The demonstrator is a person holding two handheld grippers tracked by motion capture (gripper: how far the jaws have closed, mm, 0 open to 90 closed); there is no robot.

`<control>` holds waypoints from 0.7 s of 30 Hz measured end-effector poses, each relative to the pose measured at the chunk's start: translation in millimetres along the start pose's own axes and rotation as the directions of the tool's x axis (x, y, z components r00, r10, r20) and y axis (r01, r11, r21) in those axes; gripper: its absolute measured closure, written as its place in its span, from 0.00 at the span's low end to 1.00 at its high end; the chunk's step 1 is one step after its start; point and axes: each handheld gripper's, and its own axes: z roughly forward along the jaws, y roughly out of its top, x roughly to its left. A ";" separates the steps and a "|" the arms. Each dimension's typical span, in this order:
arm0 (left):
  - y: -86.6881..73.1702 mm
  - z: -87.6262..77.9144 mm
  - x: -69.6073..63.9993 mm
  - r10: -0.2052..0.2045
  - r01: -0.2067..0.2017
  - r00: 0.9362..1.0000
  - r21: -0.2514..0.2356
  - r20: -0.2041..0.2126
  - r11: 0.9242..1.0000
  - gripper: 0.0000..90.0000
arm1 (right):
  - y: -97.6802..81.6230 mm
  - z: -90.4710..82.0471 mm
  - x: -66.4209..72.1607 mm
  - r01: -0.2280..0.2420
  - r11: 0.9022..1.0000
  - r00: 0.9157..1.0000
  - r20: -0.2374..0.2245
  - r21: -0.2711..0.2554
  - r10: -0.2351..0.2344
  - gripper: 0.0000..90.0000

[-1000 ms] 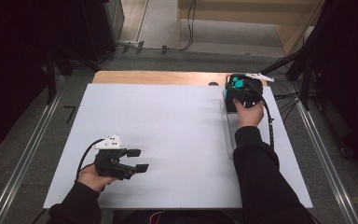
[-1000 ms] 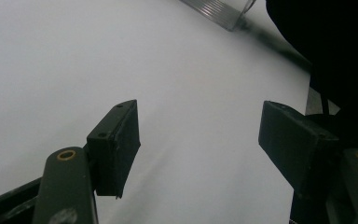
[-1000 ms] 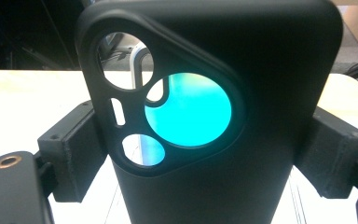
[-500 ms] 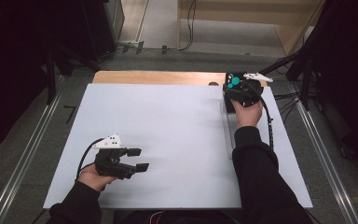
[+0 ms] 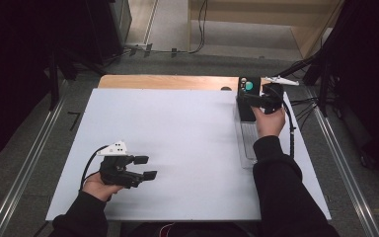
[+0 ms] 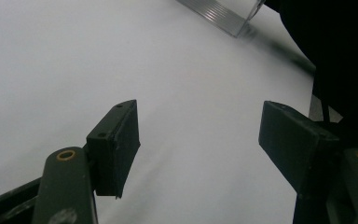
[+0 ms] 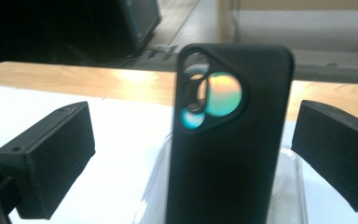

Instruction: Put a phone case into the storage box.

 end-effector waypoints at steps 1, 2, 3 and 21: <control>0.4 0.0 -0.1 0.002 -0.002 1.000 0.003 -0.001 1.000 0.33 | -0.3 -2.7 0.5 -0.001 1.000 1.000 -0.019 0.009 0.001 0.00; 0.7 0.3 -0.2 0.001 -0.001 1.000 0.002 -0.001 1.000 0.33 | -0.5 -5.6 1.6 -0.004 1.000 1.000 -0.023 0.022 0.004 0.00; 1.0 0.6 -0.1 0.001 -0.001 1.000 0.002 -0.001 1.000 0.33 | -1.1 -8.7 2.4 -0.006 1.000 0.999 -0.031 0.024 0.007 0.00; 2.1 2.3 2.6 -0.017 0.017 1.000 0.005 -0.002 1.000 0.33 | -16.0 -47.4 28.7 0.014 0.989 0.969 -0.247 0.148 0.023 0.00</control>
